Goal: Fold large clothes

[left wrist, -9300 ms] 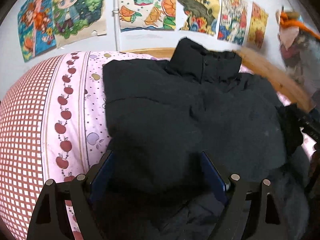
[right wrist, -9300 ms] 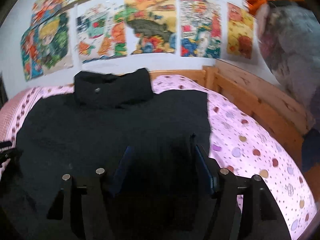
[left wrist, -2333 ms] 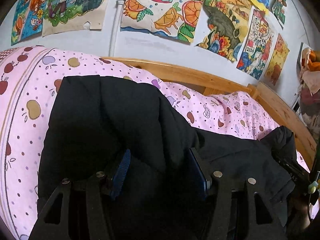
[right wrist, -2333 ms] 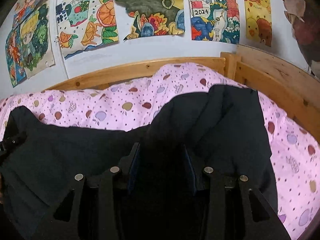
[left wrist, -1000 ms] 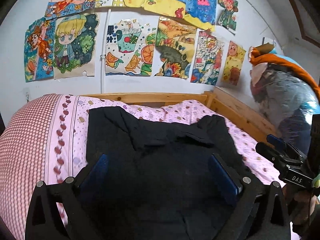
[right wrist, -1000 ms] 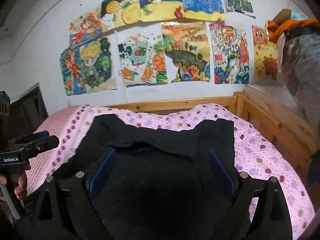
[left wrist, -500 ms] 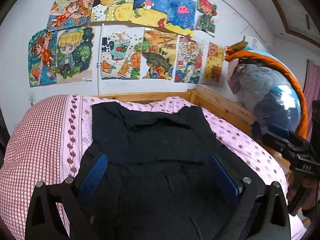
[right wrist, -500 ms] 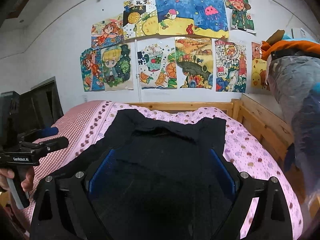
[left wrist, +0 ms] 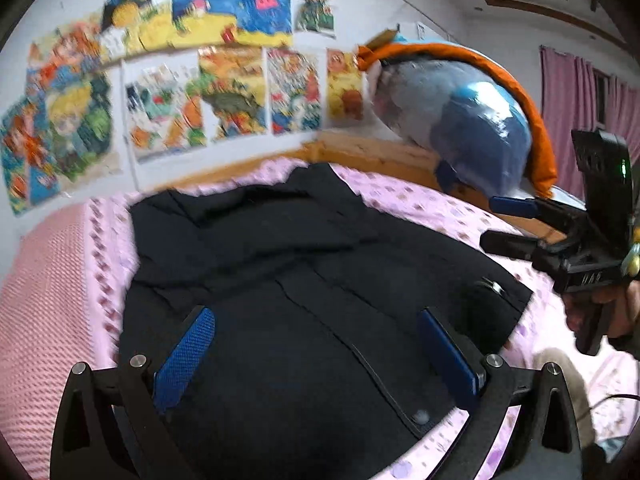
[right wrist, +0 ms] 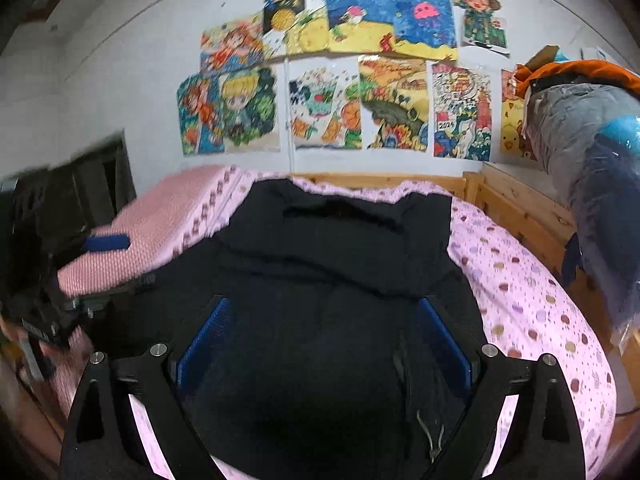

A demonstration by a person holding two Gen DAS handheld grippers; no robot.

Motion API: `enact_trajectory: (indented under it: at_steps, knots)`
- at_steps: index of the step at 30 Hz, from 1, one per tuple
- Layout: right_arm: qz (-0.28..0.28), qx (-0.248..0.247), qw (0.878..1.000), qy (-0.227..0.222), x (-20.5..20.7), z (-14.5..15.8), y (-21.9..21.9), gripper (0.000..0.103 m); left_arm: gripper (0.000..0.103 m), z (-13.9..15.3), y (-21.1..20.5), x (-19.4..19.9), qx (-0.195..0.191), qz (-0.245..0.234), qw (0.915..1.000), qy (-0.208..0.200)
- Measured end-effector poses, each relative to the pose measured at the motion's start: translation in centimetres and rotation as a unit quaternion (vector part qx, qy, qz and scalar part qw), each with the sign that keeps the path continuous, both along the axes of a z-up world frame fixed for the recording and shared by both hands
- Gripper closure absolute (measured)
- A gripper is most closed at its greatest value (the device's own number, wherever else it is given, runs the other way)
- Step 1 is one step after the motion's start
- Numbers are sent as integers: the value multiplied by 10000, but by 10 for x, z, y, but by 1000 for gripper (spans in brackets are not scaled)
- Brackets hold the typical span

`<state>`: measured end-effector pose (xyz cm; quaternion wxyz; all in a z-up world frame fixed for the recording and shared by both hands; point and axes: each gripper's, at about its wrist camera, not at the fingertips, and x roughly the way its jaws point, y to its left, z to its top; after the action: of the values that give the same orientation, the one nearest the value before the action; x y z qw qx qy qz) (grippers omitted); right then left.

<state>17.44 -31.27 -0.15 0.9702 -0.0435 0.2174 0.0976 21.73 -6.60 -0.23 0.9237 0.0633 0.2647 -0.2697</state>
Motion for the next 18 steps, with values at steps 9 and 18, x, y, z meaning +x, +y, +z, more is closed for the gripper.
enact_trajectory:
  at_steps: [9,18]
  knots:
    - [55,-201,9995,232,-22,-35,-1,12,1,-25,-4,-19,312,-513,9982,61]
    - [217,-306,9976,579,-38,-68,-6,12,1,-58,-8,-45,1063,-1203,9868,208]
